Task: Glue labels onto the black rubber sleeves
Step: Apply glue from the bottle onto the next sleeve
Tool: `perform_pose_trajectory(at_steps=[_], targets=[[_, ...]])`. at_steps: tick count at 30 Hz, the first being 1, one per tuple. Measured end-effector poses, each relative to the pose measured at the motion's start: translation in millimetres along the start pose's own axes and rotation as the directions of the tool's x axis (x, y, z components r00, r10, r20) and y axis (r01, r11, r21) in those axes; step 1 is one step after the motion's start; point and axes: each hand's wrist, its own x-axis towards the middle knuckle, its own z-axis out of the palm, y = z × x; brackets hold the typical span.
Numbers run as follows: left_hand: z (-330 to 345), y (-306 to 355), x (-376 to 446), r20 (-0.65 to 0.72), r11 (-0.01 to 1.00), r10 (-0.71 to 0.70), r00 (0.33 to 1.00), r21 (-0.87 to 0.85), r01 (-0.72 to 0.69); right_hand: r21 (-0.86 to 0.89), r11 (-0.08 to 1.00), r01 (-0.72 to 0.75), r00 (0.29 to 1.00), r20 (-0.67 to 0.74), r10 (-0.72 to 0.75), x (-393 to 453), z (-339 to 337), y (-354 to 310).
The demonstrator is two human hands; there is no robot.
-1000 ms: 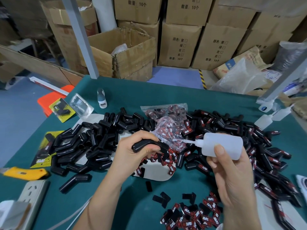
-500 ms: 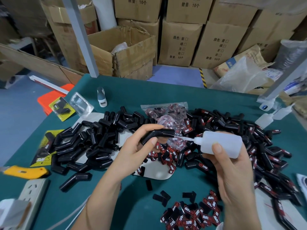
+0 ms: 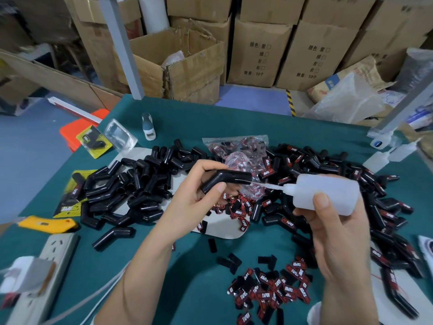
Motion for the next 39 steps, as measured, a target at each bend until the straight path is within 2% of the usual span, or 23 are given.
perform_pose_trajectory(at_steps=[9, 14, 23, 30, 39], targets=[[-4.7, 1.5, 0.4, -0.071, 0.998, -0.003, 0.997, 0.055, 0.006, -0.142, 0.990, 0.027, 0.999, -0.029, -0.032, 4.2, 0.8, 11.9], [-8.8, 4.2, -1.1, -0.051, 0.997, -0.024, 0.998, 0.066, 0.027, -0.242, 0.965, 0.102, 0.993, -0.031, -0.113, -3.7, 3.2, 10.4], [-9.0, 3.7, -1.8, -0.035, 0.995, -0.057, 0.998, 0.086, 0.059, -0.330, 0.933, 0.143, 0.987, -0.017, -0.157, -9.6, 3.3, 7.1], [-11.6, 5.6, -2.1, -0.027, 0.996, -0.057, 0.998, 0.066, 0.059, -0.320, 0.928, 0.189, 0.980, 0.000, -0.199, -15.5, 7.4, 2.5], [-11.8, -4.2, 3.0, -0.015, 0.991, -0.123, 0.992, 0.048, 0.124, -0.339, 0.918, 0.206, 0.977, 0.011, -0.215, -9.9, 6.4, 13.9]])
